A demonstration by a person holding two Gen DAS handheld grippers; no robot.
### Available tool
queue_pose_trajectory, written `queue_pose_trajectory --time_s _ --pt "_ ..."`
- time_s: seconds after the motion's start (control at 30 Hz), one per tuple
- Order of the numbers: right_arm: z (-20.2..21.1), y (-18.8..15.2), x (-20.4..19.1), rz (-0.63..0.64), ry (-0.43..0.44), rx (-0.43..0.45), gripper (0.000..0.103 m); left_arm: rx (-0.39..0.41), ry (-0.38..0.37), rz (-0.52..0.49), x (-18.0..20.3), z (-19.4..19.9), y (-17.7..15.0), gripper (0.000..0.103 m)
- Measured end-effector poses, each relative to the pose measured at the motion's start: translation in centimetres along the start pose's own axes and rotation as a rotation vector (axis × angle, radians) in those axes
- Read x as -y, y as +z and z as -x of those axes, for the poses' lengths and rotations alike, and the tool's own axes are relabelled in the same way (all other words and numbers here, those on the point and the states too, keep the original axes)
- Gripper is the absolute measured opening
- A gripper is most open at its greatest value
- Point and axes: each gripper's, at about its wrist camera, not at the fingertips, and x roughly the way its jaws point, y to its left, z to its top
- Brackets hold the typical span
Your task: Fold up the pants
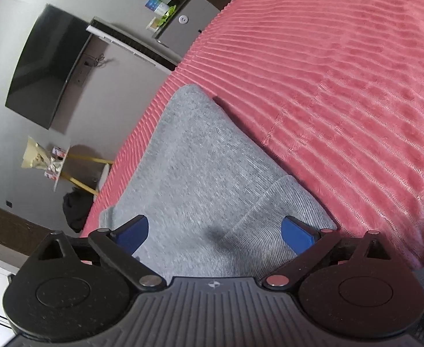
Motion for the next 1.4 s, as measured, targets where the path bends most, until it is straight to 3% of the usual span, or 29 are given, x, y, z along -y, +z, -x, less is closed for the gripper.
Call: queue_pose_trajectory --time_s 0.33,0.47,0.53,0.67,0.77,0.93,1.13,1.23,1.33,1.4 --pt "0.0 -0.3 -0.8 0.055 -0.030 0.002 0.099 0.006 -0.007 0.019 -0.7 0.0 0.2 0.031" --pt "-0.1 -0.8 -3.0 0.154 -0.121 0.006 0.097 0.007 -0.011 0.040 -1.0 0.2 0.2 0.028" --pt "0.0 -1.5 -4.8 0.268 -0.197 0.037 0.091 0.012 -0.017 0.048 -1.2 0.4 0.2 0.025" --pt "-0.8 -2.6 -7.3 0.477 -0.295 0.062 0.044 0.030 -0.032 0.040 -1.2 1.1 0.1 0.022" --pt "-2.5 -2.6 -7.7 0.556 -0.380 0.044 0.035 0.041 -0.039 -0.007 -0.6 1.5 -0.1 0.020" --pt "-6.2 -1.3 -9.6 0.674 -0.408 0.076 0.035 0.010 -0.014 0.002 -1.0 0.5 0.0 0.022" --pt "-11.6 2.8 -12.0 0.733 -0.447 0.141 0.035 0.017 -0.043 0.015 -1.8 -0.1 0.3 0.030" --pt "-12.6 3.2 -11.8 0.723 -0.453 0.111 0.041 0.038 -0.098 0.070 -3.1 -0.7 1.1 0.030" --pt "-10.6 1.7 -11.2 0.739 -0.370 0.088 0.052 0.097 -0.157 0.157 -4.4 -1.6 2.0 0.031" --pt "-8.5 0.4 -10.3 0.732 -0.313 0.060 0.070 0.118 -0.200 0.224 -5.2 -2.3 2.6 0.032"
